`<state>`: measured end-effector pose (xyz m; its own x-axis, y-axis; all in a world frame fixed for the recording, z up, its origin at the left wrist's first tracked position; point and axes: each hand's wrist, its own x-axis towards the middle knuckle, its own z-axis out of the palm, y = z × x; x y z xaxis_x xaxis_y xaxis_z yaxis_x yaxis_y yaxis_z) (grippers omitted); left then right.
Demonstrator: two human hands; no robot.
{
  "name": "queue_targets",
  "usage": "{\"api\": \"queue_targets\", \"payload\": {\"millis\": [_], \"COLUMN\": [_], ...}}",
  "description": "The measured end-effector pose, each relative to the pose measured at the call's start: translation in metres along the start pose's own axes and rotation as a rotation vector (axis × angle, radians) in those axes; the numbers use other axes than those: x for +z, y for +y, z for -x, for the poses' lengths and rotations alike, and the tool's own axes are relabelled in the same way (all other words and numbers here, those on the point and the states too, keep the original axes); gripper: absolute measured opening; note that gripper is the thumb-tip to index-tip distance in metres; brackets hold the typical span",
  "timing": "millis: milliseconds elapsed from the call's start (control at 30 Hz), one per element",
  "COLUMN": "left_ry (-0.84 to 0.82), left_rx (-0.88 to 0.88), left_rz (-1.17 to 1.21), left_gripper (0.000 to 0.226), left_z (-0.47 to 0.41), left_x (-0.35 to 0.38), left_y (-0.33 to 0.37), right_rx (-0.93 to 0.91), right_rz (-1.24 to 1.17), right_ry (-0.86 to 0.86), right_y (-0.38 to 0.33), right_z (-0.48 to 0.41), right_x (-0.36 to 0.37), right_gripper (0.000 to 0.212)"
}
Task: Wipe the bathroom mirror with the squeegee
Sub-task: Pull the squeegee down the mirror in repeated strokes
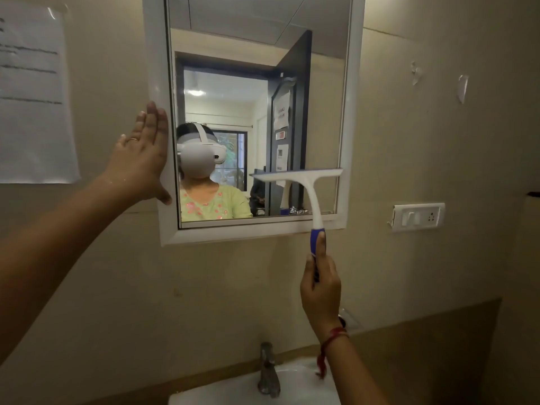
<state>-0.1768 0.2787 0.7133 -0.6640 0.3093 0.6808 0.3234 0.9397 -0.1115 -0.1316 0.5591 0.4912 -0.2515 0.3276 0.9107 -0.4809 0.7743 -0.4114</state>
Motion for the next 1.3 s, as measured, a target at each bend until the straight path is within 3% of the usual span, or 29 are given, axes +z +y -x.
{"api": "queue_targets", "payload": {"millis": [200,400,500,800,1033,1300], "left_ry": [0.003,0.020,0.016,0.033,0.053,0.018], "left_rx": [-0.008,-0.004,-0.005,-0.009,-0.008,-0.031], "left_rz": [0.011,-0.010,-0.007,-0.003,-0.014,0.006], "left_gripper": [0.156,0.158,0.157,0.156,0.156,0.154], "left_z": [-0.002,-0.003,-0.003,-0.003,-0.004,-0.002], "left_x": [0.002,0.003,0.002,0.003,0.006,0.003], "left_y": [0.000,-0.001,0.001,0.002,0.000,0.003], "right_rx": [-0.021,0.039,0.083,0.065,0.123,0.169], "right_rz": [0.000,0.014,0.009,-0.027,0.002,-0.010], "right_ry": [0.023,-0.034,-0.061,-0.036,-0.073,-0.124], "right_y": [-0.011,0.008,0.009,0.002,0.001,-0.016], "right_z": [-0.045,0.028,0.056,0.034,0.057,0.069], "right_x": [0.000,0.001,-0.002,-0.010,-0.012,-0.027], "right_gripper": [0.058,0.070,0.066,0.053,0.069,0.060]}}
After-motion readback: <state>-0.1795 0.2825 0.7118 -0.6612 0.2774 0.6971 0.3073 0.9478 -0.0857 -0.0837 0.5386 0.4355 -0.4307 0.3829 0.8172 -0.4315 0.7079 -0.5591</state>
